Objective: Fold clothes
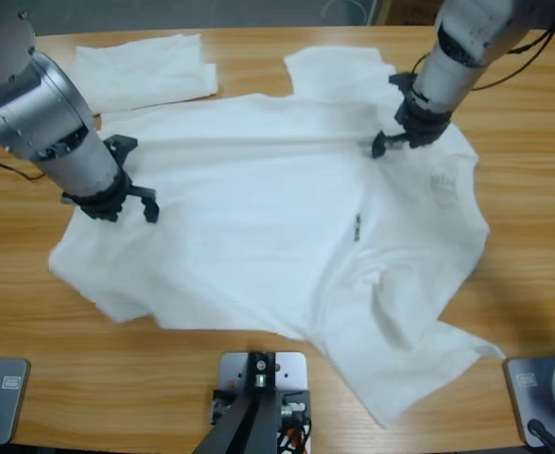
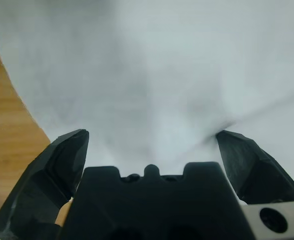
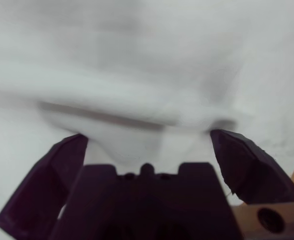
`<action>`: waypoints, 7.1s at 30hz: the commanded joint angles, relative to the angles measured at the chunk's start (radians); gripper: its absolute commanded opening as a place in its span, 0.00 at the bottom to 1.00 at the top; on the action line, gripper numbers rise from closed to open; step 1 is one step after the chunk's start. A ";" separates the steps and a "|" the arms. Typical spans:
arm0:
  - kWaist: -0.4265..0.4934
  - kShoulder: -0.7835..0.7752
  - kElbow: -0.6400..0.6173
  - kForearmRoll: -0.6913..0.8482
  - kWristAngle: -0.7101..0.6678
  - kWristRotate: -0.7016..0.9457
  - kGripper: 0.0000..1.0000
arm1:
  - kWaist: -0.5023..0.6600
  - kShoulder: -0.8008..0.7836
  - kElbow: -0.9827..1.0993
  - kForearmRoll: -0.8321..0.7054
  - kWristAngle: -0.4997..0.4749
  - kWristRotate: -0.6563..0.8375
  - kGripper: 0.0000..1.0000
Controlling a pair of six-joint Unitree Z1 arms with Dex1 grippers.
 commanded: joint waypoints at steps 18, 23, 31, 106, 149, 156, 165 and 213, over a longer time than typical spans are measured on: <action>0.128 0.012 -0.213 0.259 0.049 0.100 1.00 | -0.143 -0.052 -0.354 0.263 -0.062 -0.057 1.00; 0.126 -0.232 -0.081 0.306 -0.077 0.061 1.00 | -0.058 -0.431 -0.011 0.192 0.089 -0.024 1.00; 0.042 -0.454 0.154 0.252 -0.270 -0.033 1.00 | 0.157 -0.845 0.653 -0.103 0.177 0.291 1.00; -0.110 -0.722 0.519 -0.028 -0.292 -0.328 1.00 | 0.633 -0.817 1.006 -0.347 0.123 0.649 0.00; -0.766 -0.326 0.671 -0.759 -0.032 -1.529 0.66 | 0.633 -1.108 0.803 0.162 0.248 0.730 0.00; -0.783 -0.415 0.701 -0.660 0.083 -1.584 0.68 | 0.633 -1.129 0.812 0.160 0.245 0.731 0.00; -0.785 -0.470 0.695 -0.581 0.258 -1.602 0.76 | 0.633 -1.142 0.820 0.154 0.245 0.733 0.00; -0.829 -0.395 0.693 -0.537 0.207 -1.561 0.00 | 0.633 -1.153 0.828 0.128 0.258 0.730 0.00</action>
